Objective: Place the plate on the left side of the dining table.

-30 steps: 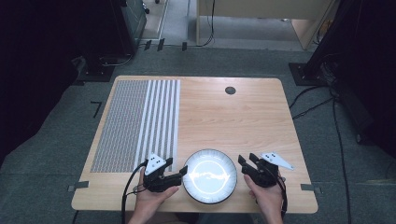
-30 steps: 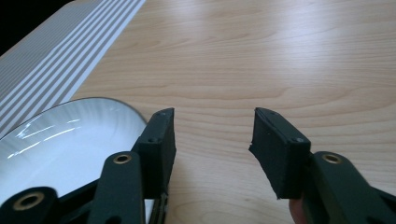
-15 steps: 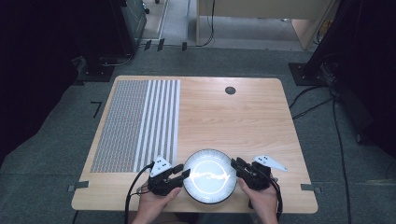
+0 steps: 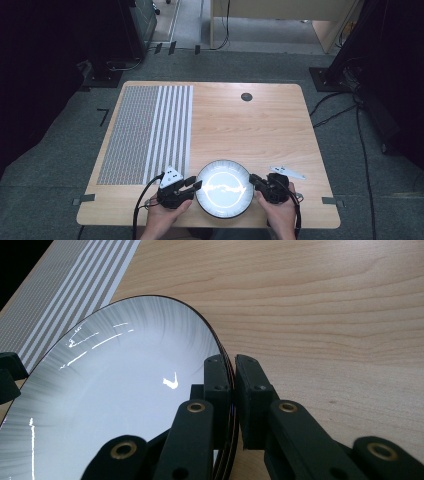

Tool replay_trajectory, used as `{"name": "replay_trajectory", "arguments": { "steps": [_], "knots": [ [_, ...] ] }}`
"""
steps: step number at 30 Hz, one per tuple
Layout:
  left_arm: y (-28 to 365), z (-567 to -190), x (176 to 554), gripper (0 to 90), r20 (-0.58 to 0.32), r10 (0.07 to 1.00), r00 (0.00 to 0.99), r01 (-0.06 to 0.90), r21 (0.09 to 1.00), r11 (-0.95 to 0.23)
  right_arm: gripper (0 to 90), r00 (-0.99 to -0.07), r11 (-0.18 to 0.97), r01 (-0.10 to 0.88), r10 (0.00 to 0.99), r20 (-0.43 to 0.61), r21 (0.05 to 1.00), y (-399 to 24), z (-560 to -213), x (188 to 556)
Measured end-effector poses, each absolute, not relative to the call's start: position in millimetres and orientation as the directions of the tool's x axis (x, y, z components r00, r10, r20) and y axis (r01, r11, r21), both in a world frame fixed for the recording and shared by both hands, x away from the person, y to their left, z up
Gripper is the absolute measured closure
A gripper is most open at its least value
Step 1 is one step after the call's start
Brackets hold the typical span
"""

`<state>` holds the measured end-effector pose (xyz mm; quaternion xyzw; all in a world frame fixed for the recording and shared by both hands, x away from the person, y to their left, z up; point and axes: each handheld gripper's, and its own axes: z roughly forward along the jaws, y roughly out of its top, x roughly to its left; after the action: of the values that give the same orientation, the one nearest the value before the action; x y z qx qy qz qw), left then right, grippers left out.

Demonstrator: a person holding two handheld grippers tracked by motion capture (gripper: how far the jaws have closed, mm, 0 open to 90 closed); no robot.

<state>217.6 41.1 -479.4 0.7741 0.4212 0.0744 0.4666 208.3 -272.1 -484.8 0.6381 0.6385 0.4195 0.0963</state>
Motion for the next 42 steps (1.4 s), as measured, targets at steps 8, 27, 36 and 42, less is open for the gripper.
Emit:
{"name": "replay_trajectory", "arguments": {
  "steps": [8,27,36,42],
  "knots": [
    [38,-487,221,68.4,-0.270,0.732,0.626,0.616,0.746,-0.252,84.6,-0.148,-0.188,0.744,0.889,0.433,0.641,-272,-487,208],
    [39,-489,221,72.5,-0.304,0.746,0.593,0.637,0.743,-0.204,83.8,-0.091,-0.342,0.750,0.795,0.600,0.567,-284,-497,208],
    [41,-488,222,71.8,-0.317,0.736,0.598,0.638,0.744,-0.198,84.3,-0.112,-0.351,0.757,0.761,0.639,0.551,-291,-499,210],
    [37,-486,220,68.0,-0.246,0.732,0.636,0.608,0.744,-0.277,83.5,-0.185,-0.157,0.801,0.852,0.489,0.578,-283,-483,212]
  ]
}}
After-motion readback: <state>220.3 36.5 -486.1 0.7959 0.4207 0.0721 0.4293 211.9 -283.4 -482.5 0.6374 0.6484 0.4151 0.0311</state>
